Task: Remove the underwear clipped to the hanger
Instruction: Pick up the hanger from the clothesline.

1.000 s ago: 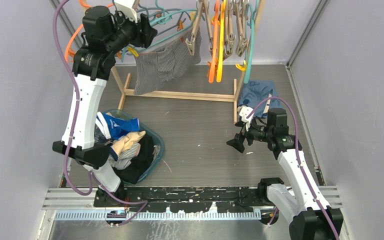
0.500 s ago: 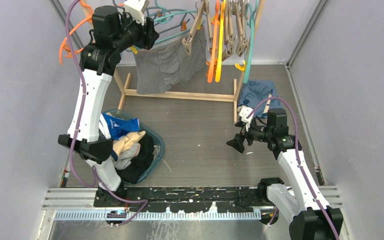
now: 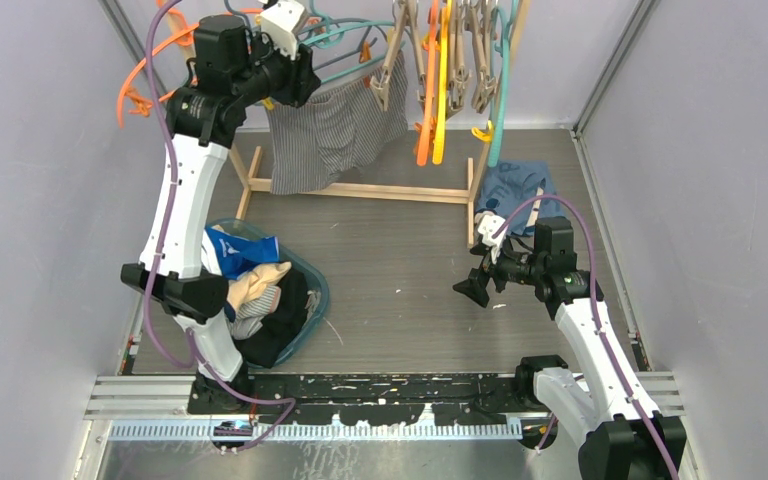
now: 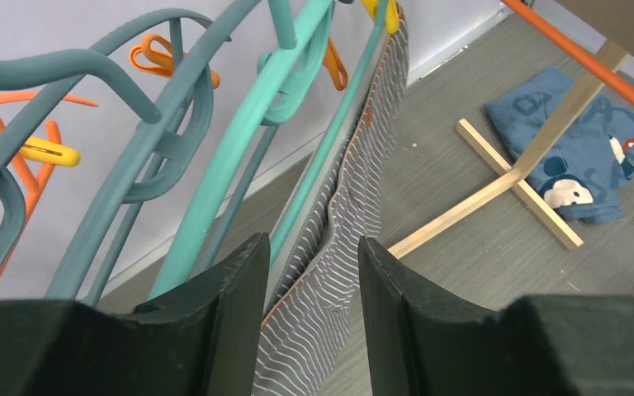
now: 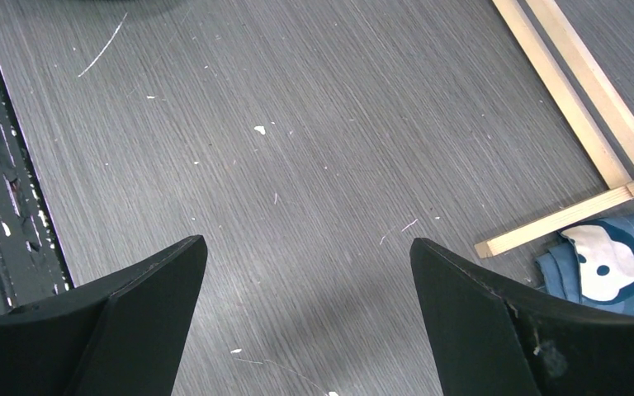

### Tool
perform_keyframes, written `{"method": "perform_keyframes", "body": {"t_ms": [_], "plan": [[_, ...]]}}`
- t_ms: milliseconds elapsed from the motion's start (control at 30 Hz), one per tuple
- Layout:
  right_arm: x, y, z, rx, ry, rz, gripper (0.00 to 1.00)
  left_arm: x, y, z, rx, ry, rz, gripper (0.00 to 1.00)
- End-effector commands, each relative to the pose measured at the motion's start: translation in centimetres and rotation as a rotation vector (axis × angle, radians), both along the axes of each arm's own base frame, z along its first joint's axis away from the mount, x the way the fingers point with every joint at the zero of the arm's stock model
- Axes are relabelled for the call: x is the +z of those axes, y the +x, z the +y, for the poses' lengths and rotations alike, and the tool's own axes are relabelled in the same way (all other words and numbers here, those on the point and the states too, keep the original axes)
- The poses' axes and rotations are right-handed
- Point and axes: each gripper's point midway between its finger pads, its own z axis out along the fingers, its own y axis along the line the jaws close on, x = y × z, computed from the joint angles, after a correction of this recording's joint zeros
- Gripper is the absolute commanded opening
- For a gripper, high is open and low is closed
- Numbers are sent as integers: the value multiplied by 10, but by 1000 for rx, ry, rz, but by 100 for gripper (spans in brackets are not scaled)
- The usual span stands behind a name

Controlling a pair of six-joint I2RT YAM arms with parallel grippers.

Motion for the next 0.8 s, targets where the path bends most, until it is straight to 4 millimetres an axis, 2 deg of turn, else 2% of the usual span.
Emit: {"method": "perform_keyframes", "body": {"t_ms": [0,167,333,767], "plan": [[6,3,1,15,2,-38,100,49,-39,5,-46,-26,-112,47],[6,2,1,18,3,-41,100,67,-53,15,-17,-34,-159,49],[7,1,1,20,5,-45,100,74,-55,20,12,-31,-183,50],[6,1,1,22,1,-46,100,58,-22,24,68,29,-173,50]]}}
